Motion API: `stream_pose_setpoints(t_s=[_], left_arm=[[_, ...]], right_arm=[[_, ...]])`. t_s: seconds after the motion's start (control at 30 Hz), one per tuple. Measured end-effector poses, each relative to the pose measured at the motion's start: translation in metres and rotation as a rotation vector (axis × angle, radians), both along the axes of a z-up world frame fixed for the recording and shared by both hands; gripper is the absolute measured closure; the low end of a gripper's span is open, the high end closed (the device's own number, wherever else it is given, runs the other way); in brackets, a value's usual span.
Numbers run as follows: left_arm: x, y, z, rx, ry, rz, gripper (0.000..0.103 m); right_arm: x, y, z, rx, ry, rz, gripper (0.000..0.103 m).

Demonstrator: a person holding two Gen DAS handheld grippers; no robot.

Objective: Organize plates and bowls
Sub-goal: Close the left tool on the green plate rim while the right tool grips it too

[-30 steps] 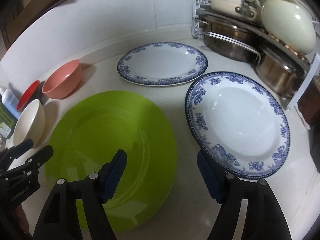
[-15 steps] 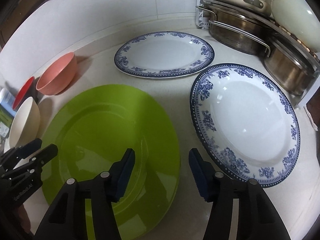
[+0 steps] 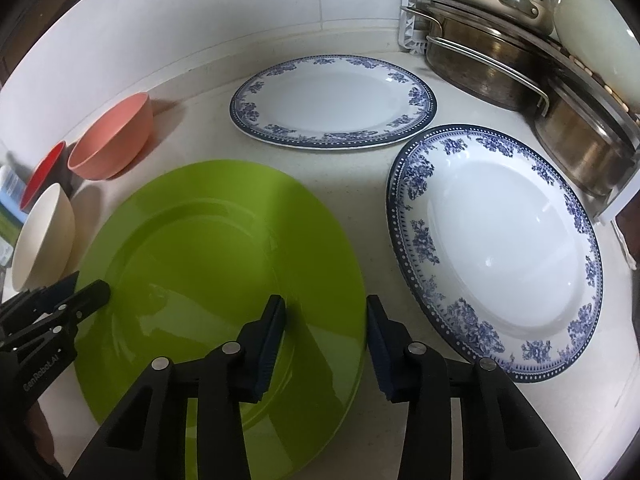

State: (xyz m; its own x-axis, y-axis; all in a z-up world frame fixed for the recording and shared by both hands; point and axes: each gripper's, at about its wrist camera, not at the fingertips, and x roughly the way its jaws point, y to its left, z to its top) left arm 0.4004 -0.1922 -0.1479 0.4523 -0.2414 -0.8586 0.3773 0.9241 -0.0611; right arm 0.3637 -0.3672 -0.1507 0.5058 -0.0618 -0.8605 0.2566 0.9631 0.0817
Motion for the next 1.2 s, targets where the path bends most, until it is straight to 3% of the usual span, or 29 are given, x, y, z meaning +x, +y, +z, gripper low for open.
stream_pose_setpoints(t_s=[0.63,1.2], left_arm=[[-0.049,0.034,0.036,-0.019,-0.044,0.057,0.069],[-0.116,0.117,0.061,-0.017,-0.089,0.208,0.069]], right_arm=[[-0.035,0.018,0.030,-0.003,-0.016,0.014,0.062],[-0.077,0.090,0.057,-0.009,-0.040,0.135,0.062]])
